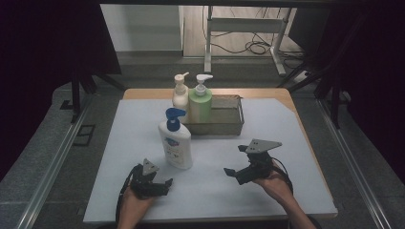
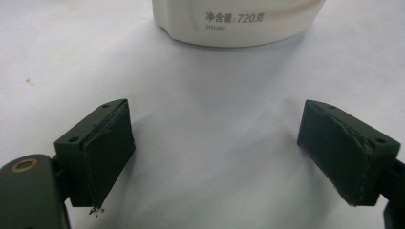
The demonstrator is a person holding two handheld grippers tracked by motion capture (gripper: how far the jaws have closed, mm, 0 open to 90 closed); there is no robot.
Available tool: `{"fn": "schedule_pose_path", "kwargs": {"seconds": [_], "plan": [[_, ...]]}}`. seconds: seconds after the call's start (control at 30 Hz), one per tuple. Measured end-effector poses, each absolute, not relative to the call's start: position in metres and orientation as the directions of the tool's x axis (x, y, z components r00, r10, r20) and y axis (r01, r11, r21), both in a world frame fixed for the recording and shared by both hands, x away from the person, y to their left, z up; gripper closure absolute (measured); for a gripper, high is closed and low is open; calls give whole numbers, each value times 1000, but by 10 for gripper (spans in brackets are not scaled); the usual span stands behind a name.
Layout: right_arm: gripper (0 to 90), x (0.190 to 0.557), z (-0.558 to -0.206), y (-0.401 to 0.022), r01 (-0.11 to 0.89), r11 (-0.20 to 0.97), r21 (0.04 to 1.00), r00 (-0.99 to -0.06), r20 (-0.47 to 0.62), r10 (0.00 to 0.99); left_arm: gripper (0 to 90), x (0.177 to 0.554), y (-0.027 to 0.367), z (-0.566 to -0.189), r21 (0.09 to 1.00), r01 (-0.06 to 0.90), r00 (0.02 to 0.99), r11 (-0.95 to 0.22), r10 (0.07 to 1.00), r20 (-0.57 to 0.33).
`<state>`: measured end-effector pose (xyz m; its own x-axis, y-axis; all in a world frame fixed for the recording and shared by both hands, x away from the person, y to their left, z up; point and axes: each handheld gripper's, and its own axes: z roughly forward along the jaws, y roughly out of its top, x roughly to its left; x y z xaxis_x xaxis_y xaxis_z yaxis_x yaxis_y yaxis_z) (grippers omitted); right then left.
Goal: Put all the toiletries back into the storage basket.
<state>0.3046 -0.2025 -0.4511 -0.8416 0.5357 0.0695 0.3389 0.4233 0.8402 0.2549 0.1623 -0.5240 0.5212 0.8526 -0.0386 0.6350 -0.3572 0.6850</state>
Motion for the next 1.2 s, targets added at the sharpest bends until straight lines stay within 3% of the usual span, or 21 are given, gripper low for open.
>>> {"fn": "schedule_pose_path", "kwargs": {"seconds": [1.2], "plan": [[0,325,-435,-143,315,508,802,-884,52,465,117,255,162,-524,688,634,519,-354,854,-39]]}}
